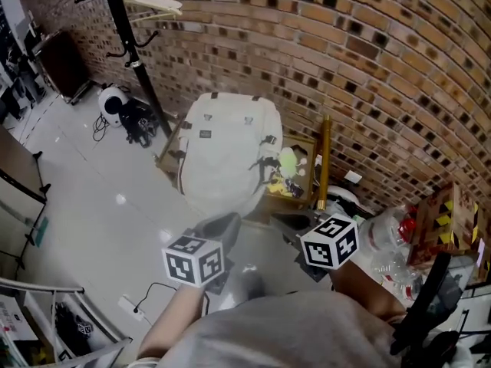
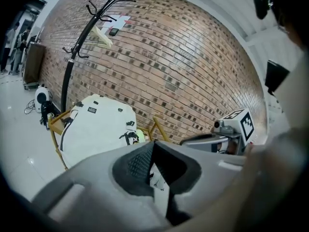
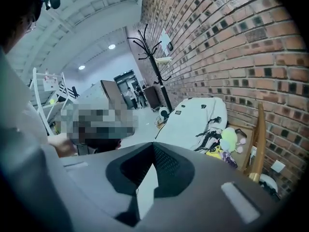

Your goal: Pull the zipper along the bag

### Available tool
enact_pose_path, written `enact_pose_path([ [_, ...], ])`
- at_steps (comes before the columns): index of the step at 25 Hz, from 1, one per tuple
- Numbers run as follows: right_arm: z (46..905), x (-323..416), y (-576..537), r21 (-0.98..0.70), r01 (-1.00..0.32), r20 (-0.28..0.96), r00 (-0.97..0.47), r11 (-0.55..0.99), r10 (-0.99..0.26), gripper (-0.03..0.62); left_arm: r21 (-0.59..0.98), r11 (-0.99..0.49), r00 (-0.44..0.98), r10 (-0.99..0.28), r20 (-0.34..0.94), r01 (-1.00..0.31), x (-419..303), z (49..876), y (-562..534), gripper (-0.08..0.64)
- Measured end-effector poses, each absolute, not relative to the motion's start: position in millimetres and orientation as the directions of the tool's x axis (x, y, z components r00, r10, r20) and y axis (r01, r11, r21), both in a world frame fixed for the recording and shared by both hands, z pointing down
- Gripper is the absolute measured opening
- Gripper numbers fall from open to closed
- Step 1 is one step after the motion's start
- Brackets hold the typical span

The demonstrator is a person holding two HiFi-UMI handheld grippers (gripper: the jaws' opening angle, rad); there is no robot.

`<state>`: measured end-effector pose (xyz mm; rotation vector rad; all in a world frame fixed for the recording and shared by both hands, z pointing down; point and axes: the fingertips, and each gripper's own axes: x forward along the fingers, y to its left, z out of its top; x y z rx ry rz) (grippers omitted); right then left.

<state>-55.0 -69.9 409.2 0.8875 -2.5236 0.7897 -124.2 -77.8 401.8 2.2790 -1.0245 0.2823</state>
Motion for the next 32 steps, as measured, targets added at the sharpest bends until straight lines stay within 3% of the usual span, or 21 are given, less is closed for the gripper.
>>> enact_pose_path([
  [8, 424, -54, -115, -0.411, -0.672, 0.479, -0.734, 0.616, -0.482, 0.002, 0.469, -0.511, 0.693, -0.551, 0.465, -0.72, -123, 423, -120, 0.002],
  [17, 448, -42, -185, -0.441, -0.666, 0.489, -0.74, 0.602, -0.461, 0.002, 0.38, -0.578, 0.68, -0.491, 0.545, -0.722, -95, 452, -194, 0.003],
  [19, 450, -38, -203, -0.443, -0.665, 0.492, -0.741, 0.602, -0.457, 0.002, 0.371, -0.594, 0.681, -0.462, 0.568, -0.714, -85, 461, -212, 0.049],
  [32, 482, -5, -274, -0.505, -0.673, 0.526, -0.737, 0.541, -0.425, 0.001, 0.142, -0.687, 0.511, -0.37, 0.776, -0.713, -50, 558, -292, 0.118],
])
